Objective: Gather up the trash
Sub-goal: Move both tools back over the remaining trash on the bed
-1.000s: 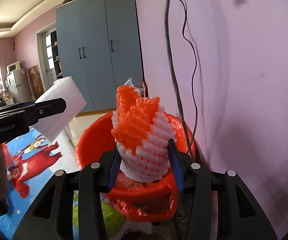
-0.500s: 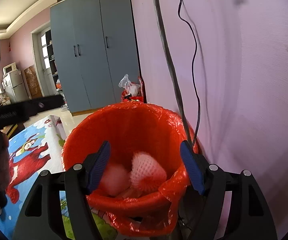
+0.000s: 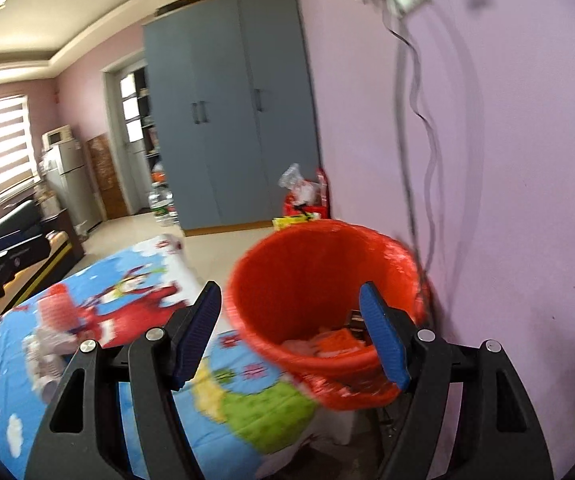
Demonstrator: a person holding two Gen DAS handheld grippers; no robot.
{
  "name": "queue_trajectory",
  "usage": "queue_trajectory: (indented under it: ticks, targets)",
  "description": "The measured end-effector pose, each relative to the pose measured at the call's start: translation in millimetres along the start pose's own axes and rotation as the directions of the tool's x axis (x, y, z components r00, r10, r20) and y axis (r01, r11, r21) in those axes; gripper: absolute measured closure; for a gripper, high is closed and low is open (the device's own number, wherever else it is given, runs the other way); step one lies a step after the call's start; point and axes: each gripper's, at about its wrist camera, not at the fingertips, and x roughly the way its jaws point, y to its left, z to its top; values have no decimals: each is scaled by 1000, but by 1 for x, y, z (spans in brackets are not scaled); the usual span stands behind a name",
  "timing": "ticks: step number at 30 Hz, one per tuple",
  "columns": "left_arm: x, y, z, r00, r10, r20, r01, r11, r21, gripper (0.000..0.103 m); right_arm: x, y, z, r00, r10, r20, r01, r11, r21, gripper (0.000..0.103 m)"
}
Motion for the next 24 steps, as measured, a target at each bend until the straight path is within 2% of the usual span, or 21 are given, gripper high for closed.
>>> queue_trajectory:
  ticks: [2, 5, 10, 14, 24]
  targets:
    - [-30, 19, -15, 998, 55, 3, -55, 998, -6, 5, -10, 15, -2, 1000, 22, -1, -22, 999, -28, 34]
    - [-63, 47, -40, 994, 104, -19, -105, 994, -37, 5, -27, 43, -4, 998, 59, -1, -59, 997, -55, 29]
    - [-105, 90, -84, 984, 168, -62, -174, 980, -97, 5, -45, 87, -11, 993, 113, -21, -115, 988, -104, 29]
    - [-129, 118, -116, 974, 204, -98, -216, 969, -124, 5, -53, 126, -24, 987, 155, -52, -161, 976, -144, 23]
    - [-145, 162, -159, 948, 272, -164, -302, 933, -194, 5, -38, 209, -61, 953, 229, -198, -275, 929, -249, 20]
